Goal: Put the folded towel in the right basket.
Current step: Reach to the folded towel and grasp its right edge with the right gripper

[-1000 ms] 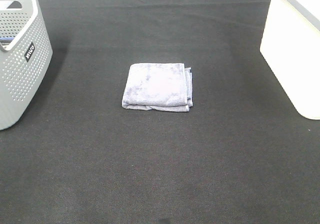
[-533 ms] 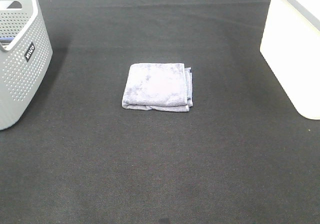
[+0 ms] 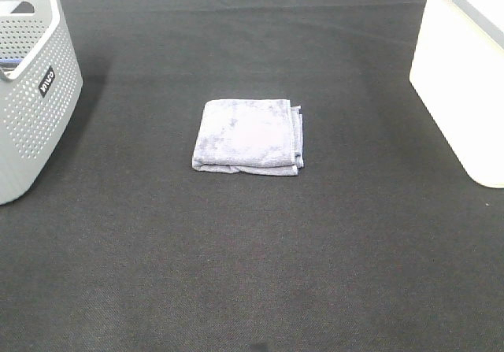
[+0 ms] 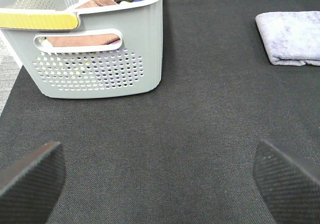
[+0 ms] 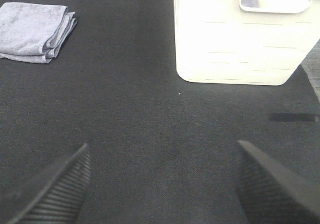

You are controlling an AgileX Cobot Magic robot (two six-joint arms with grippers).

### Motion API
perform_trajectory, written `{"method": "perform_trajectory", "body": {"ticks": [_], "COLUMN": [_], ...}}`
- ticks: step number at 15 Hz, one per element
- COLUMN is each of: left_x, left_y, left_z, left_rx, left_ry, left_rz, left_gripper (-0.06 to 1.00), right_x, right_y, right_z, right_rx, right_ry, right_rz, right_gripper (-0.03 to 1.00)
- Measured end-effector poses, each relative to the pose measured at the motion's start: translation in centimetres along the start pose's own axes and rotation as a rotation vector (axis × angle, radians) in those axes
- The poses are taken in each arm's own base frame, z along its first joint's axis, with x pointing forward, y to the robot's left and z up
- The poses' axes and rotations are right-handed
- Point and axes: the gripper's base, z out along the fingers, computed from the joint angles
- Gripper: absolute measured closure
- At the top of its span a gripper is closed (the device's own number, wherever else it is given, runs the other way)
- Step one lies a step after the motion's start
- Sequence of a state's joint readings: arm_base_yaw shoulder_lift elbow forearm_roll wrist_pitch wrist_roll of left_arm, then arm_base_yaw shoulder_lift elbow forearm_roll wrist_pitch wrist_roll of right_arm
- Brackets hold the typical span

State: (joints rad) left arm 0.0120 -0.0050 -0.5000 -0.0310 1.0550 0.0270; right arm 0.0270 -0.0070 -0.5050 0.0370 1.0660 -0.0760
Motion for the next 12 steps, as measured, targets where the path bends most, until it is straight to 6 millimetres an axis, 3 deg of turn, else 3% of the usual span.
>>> {"method": "perform_trajectory", "body": {"ticks": [12], "left_x": [0.0], "left_y": [0.0], "left_z": [0.0], "left_rx": [0.0], "left_ry": [0.0], "left_rz": [0.0], "left_gripper": [-0.03], "right_x": [0.0], "right_y": [0.0], "right_z": [0.0], "right_rx": [0.0], "right_ry": [0.0], "right_rz": [0.0], "right_gripper": [0.23]}}
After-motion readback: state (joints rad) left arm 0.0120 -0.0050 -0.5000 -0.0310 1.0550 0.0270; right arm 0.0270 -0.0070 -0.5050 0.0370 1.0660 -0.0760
